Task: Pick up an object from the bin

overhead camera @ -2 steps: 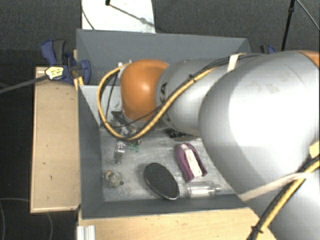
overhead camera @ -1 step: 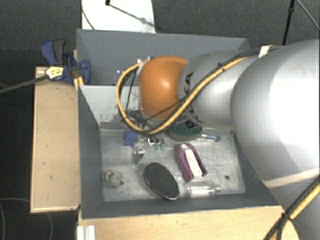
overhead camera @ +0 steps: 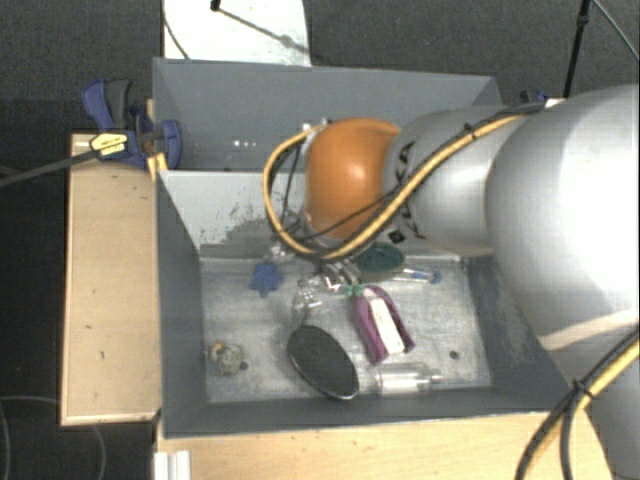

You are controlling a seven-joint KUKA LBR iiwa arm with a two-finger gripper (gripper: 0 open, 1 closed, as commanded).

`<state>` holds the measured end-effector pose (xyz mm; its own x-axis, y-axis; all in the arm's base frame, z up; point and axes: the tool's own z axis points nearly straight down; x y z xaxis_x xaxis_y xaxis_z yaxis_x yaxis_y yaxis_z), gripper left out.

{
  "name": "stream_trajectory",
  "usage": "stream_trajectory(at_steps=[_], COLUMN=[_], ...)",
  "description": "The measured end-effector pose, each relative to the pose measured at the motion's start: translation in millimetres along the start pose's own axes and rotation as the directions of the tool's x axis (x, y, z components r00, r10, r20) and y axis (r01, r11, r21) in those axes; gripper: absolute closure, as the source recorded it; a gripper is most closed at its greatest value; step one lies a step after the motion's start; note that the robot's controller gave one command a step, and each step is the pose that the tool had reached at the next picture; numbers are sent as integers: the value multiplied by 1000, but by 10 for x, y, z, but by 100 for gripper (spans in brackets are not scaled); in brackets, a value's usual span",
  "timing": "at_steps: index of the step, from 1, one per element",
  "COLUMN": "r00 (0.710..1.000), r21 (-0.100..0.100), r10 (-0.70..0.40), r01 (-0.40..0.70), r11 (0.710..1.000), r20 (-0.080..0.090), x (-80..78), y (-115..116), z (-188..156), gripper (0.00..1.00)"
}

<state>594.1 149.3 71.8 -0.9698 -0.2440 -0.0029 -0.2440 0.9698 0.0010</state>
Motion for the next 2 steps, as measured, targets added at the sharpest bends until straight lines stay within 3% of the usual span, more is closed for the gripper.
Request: stream_trajectory(at_steps=[1,2], r00=[991,967], r21=[0,0], r10=[-131,-256], r01=[131,256], r11=[991,967], r20=[4,1], x=[-68,21], y=[386,23], z=[8,-1], gripper=[0,0])
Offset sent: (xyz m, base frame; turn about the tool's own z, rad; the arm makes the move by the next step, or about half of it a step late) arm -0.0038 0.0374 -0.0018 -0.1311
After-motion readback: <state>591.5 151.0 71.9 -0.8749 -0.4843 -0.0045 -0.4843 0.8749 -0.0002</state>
